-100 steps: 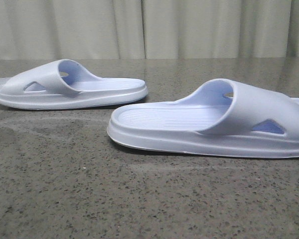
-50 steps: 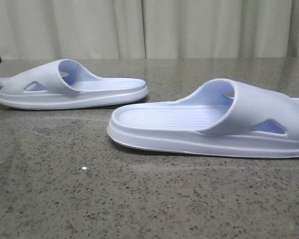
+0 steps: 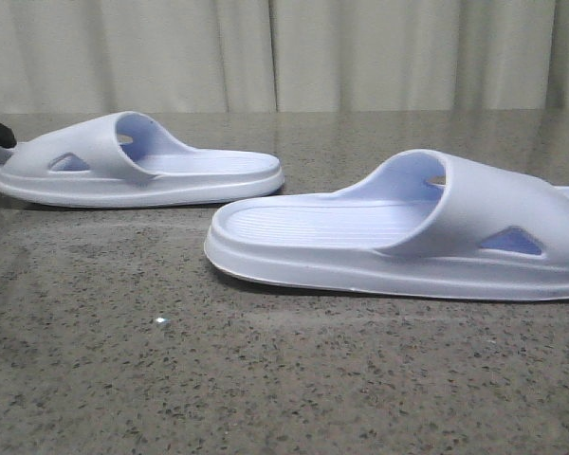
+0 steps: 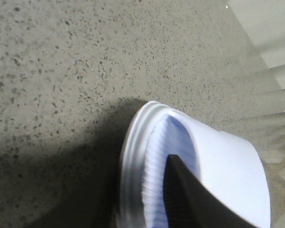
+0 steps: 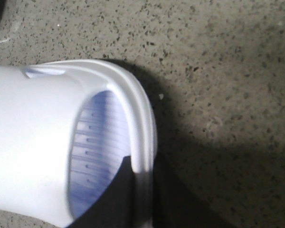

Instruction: Insert blue slippers together front up

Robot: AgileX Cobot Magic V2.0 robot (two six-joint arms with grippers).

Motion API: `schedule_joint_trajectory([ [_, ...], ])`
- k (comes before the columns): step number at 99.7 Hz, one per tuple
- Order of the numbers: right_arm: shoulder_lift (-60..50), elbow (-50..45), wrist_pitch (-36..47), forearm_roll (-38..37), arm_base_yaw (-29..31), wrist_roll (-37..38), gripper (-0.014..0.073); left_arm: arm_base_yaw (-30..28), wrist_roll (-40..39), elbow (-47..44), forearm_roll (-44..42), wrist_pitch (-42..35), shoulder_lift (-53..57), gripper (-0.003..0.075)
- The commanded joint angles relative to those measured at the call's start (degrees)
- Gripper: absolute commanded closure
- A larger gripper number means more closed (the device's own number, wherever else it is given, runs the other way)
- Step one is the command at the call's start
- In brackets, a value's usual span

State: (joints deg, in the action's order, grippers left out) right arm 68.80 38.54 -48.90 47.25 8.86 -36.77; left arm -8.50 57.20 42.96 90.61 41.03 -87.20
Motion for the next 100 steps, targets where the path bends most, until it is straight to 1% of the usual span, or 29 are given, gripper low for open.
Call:
schedule_joint_trajectory([
  [1,-0.7,1.5,1.9,0.9,0.2,-1.1,0.0693,-0.2,1.2,1.6,2.9,2.8,1.5,0.0701],
  [36,-0.7,1.5,1.9,0.9,0.2,-1.1,0.0693,-0.9,2.4,1.6,2.9,4.0,2.1,0.0705],
  [49,-0.7,1.7,2.2,1.2,0.2,-1.1,0.0693,-3.2,2.9,1.6,2.9,6.3,4.0,0.0705],
  [62,-0.7,1.8,2.8,3.3,0.2,-1.1,0.0693,-6.1,2.9,1.6,2.2,9.0,7.1,0.0705],
  [81,-0.7,5.7,2.5,6.1,0.2,-1.1,0.0693,-10.2,2.5,1.6,1.1,13.8,11.1,0.0705],
  [89,-0.7,8.2,1.9,8.1,0.2,-1.1,0.0693,-11.6,2.5,1.6,0.8,14.6,12.0,0.0705],
  [100,-0.7,12.3,1.1,8.5,0.3,-1.1,0.0693,-13.4,2.1,1.6,-0.9,14.9,12.4,0.0705],
])
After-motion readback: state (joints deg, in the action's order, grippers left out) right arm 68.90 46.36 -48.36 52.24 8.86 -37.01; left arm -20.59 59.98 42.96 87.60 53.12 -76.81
